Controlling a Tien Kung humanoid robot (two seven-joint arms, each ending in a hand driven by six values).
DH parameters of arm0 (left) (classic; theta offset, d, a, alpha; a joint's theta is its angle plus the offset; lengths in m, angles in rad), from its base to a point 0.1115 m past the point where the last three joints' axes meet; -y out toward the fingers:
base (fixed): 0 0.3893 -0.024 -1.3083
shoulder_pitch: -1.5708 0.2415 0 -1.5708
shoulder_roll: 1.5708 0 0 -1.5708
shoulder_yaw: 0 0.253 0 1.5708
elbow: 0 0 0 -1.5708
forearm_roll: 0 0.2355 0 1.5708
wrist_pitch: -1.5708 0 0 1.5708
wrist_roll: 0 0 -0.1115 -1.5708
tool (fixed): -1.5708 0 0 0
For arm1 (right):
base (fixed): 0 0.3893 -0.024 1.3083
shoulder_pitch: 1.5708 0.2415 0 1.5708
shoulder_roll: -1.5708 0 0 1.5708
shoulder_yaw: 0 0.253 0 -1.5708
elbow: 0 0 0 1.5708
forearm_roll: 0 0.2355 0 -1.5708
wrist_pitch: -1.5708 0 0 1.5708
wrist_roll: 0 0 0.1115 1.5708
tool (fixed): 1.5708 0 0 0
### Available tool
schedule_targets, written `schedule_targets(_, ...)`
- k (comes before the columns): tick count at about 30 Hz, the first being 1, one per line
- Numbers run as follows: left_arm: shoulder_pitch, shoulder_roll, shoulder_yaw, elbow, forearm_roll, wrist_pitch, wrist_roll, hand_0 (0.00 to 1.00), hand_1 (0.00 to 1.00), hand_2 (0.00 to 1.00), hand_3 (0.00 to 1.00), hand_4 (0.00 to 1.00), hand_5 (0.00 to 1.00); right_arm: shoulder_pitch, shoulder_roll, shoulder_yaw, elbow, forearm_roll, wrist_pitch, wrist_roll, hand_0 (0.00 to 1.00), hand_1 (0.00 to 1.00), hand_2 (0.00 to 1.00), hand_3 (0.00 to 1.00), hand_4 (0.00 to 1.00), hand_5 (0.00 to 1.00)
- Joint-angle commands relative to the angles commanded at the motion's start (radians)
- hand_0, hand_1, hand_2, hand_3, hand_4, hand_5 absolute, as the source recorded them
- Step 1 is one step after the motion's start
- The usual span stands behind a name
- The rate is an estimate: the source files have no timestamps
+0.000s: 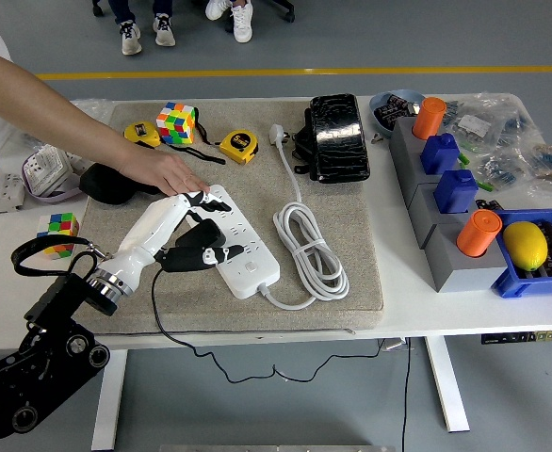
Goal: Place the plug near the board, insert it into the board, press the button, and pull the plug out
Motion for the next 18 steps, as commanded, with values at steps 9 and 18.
schedule_targets(9, -0.008, 0.025, 0.010, -0.219, -0.003, -0.328, 0.285, 0.154, 0.135, 0.213, 0.659, 0.837, 0.208, -0.001, 0.001, 0.000, 0.000, 0.001, 0.001, -0.001, 0.476, 0.582, 0.531, 0.507, 0.848, 0.354)
schedule_targets(18, -0.040, 0.010, 0.049, -0.204, 0.002, -0.444, 0.417, 0.063, 0.083, 0.147, 0.884, 0.711, 0.002, -0.002, 0.000, -0.002, 0.001, 0.001, 0.001, -0.001, 0.477, 0.581, 0.531, 0.507, 0.848, 0.353)
